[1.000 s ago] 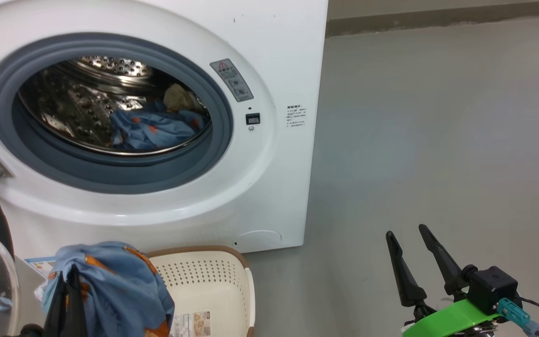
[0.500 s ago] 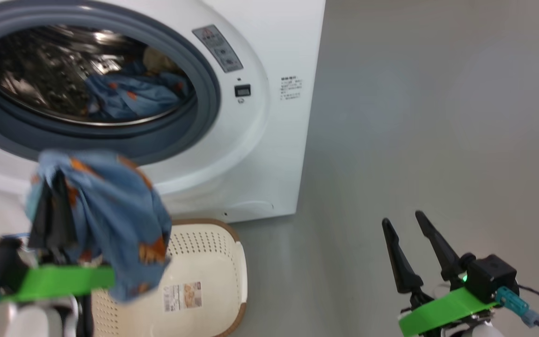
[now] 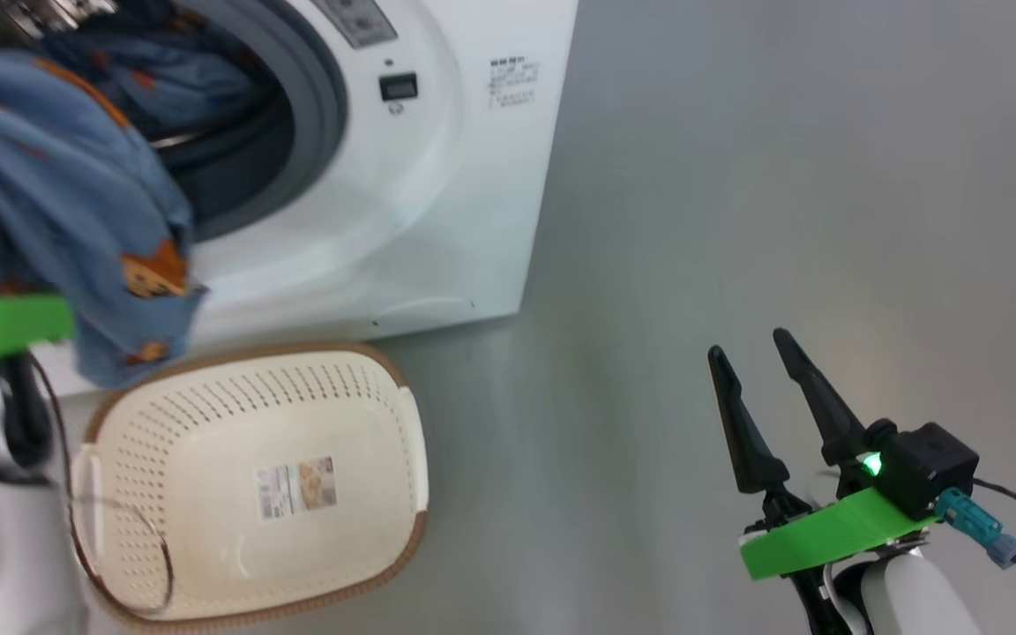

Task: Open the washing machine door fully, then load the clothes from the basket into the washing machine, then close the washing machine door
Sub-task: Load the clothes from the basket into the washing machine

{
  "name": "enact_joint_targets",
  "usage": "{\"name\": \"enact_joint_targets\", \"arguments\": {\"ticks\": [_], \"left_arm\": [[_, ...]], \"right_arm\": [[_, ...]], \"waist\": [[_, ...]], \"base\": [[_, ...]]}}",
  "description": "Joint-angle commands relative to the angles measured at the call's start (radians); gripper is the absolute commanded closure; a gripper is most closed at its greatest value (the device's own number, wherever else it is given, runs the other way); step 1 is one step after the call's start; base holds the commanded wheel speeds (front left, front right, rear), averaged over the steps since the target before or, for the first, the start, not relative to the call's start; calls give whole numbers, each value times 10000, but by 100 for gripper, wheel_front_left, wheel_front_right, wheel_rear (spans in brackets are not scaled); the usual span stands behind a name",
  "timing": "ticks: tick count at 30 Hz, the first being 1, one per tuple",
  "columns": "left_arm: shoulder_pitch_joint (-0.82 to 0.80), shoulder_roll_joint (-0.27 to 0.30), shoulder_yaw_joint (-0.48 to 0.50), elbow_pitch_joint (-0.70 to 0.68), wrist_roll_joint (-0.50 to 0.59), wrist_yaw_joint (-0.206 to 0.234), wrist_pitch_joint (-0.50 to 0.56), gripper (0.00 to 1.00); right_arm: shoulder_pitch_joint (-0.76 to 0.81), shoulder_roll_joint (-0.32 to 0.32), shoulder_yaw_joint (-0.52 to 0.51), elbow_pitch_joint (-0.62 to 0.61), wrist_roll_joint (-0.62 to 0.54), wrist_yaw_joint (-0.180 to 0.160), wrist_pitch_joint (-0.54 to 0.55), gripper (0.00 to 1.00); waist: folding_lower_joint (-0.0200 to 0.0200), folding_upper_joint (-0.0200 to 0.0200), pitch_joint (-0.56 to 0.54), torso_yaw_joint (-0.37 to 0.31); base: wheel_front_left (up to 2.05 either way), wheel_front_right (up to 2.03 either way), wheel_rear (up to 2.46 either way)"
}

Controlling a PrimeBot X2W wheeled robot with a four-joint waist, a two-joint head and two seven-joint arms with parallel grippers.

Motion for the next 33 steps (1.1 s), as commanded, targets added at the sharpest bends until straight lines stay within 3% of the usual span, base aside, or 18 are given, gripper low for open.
{"name": "enact_joint_targets", "arguments": {"ticks": [1,7,16,22,33], "left_arm": [[-436,420,363,-189,61,-72,-80,100],[-1657,422,769,196,118,-142,-80,100],[-3169,571,500,1668,246,-245,-80,100],[-4309,1020,-128,3649,260,-271,-24,100],[-6955,1947,-1772,6147,-855,-280,1846,100]], "right_arm": [[-205,9,240,-283,101,62,-118,0],[-545,9,315,-419,303,62,-118,0],[-944,9,461,-467,582,62,-118,0],[-1015,9,506,-419,658,62,-118,0],[-1187,9,949,-255,712,62,-118,0]], "waist": [[0,-1,834,-295],[0,-1,1954,-445],[0,-1,3033,-631],[0,-1,3384,-600],[0,-1,3978,-599]], "base": [[0,0,0],[0,0,0],[0,0,0],[0,0,0],[0,0,0]]}}
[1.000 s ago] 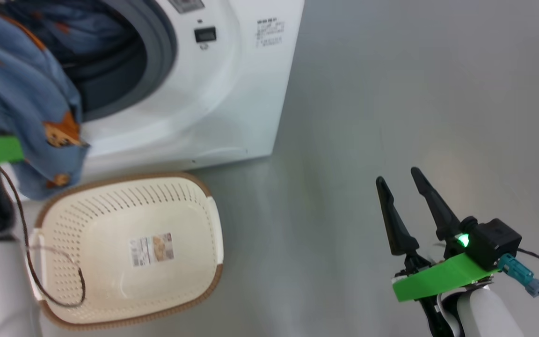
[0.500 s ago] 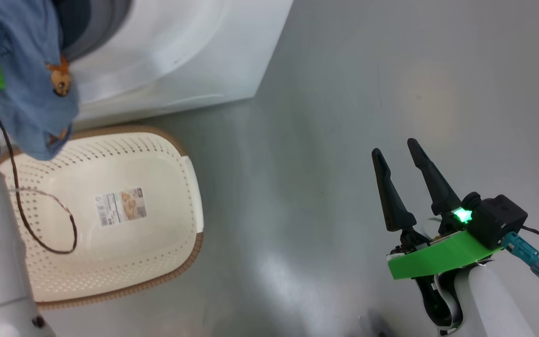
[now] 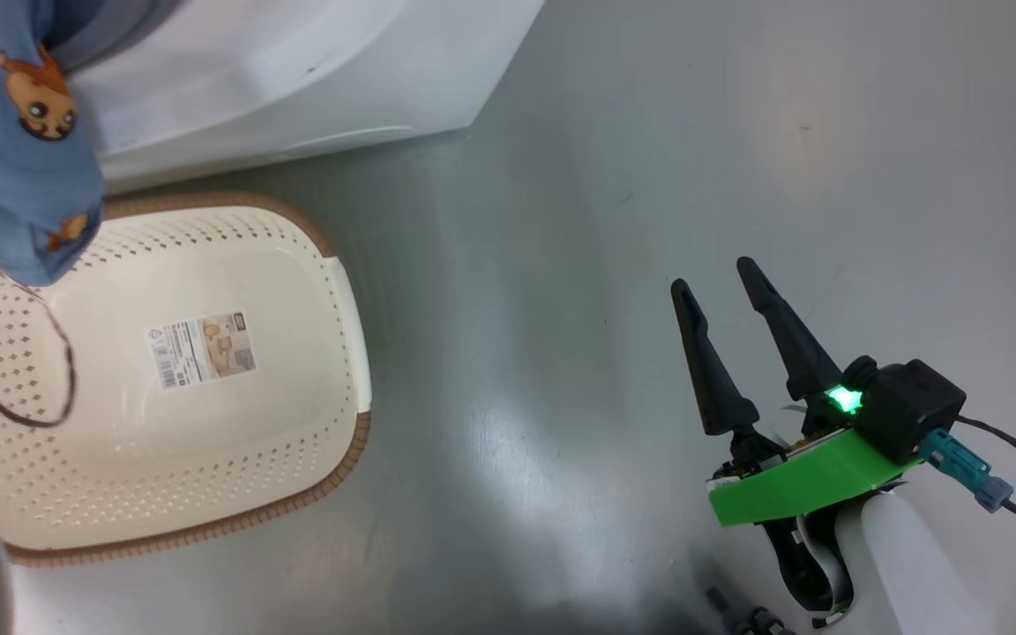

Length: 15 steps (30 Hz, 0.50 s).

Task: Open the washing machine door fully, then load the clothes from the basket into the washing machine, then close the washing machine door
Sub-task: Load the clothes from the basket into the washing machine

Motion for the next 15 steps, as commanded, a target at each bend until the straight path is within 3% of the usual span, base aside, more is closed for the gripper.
{"name": "enact_joint_targets", "arguments": {"ticks": [1,8,11,15], "left_arm": [[-356,585,-141,-79,-184,-29,140,100],[-1375,1064,-606,600,-466,-29,205,100],[-1640,1206,-761,633,-288,-30,-213,100],[-2123,1396,-1051,274,237,70,-1634,100]], "right_arm": [[88,13,281,-151,63,62,-118,0],[87,13,600,-39,182,62,-119,0],[91,13,666,-13,209,62,-119,0],[115,13,723,15,249,62,-119,0]], "waist": [[0,-1,170,-38],[0,-1,493,-209],[0,-1,583,-281],[0,-1,709,-370]], "base": [[0,0,0],[0,0,0],[0,0,0],[0,0,0]]}}
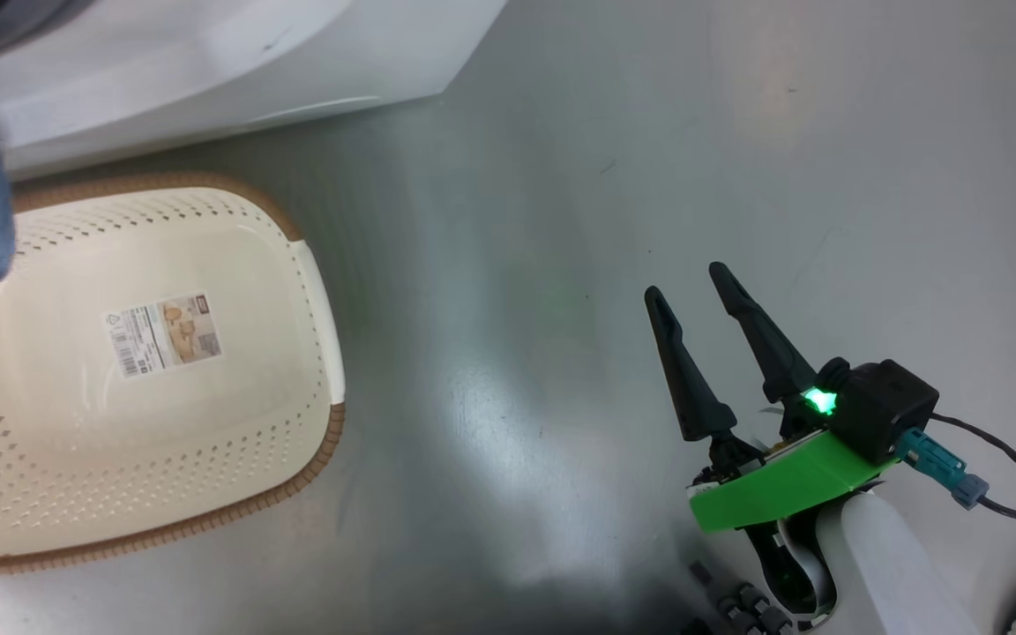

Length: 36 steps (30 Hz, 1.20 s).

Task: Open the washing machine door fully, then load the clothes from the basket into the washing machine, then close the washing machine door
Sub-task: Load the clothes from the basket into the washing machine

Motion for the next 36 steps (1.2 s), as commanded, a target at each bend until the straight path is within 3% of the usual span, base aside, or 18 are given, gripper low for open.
{"name": "enact_joint_targets", "arguments": {"ticks": [1,9,10,22,36], "left_arm": [[-188,437,68,-340,31,99,-81,100],[193,330,287,-981,200,168,-200,100],[331,245,307,-774,182,176,-201,0],[927,-140,219,-819,258,129,-203,0],[2409,-724,448,-2143,145,191,-204,0]], "right_arm": [[228,15,257,-165,152,62,-117,0],[109,15,264,-183,241,62,-117,0],[72,15,242,-164,258,62,-117,0],[-134,15,31,-146,223,62,-117,0],[-71,15,-295,12,53,62,-117,0]], "waist": [[0,0,80,-51],[0,0,203,-107],[0,0,180,-71],[0,0,-95,377],[0,0,-742,1075]], "base": [[0,0,0],[0,0,0],[0,0,0],[0,0,0],[0,0,0]]}}
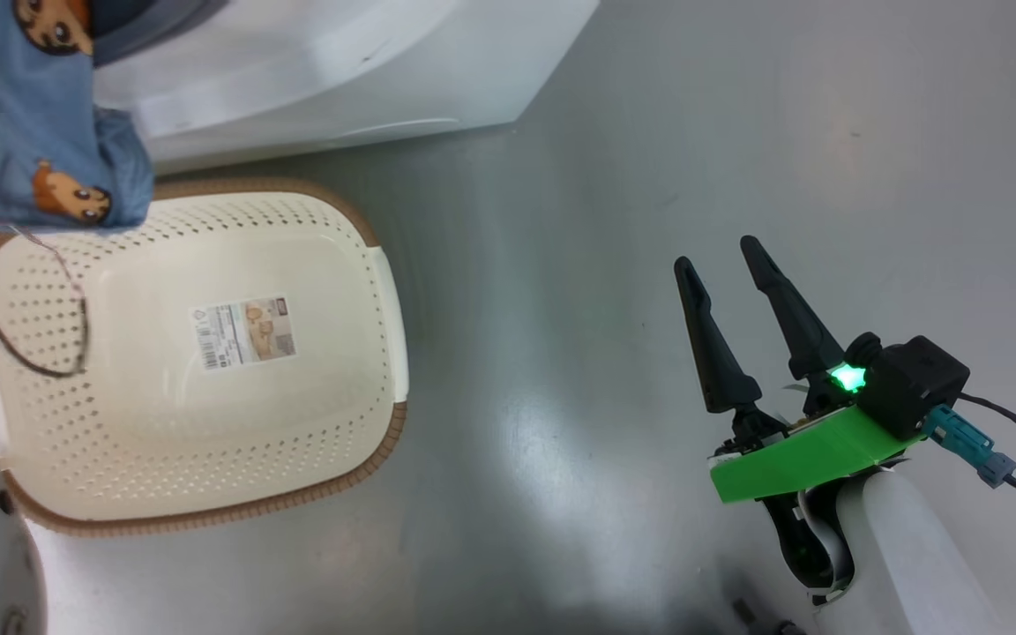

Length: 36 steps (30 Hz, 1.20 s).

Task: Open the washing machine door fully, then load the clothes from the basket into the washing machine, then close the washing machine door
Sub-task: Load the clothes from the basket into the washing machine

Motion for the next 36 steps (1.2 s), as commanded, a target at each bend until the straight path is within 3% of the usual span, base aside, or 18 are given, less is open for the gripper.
{"name": "enact_joint_targets", "arguments": {"ticks": [1,11,36], "left_arm": [[333,375,180,-354,-20,94,-37,0],[1930,-17,170,-1672,38,106,-37,0],[6982,-912,1392,-5392,187,468,-38,0]], "right_arm": [[294,43,196,-159,6,62,-117,0],[394,43,167,3,-27,62,-117,0],[489,43,209,102,1,62,-117,0]], "waist": [[0,-1,-179,157],[0,-1,-655,455],[0,-1,-1076,716]], "base": [[0,0,0],[0,0,0],[0,0,0]]}}
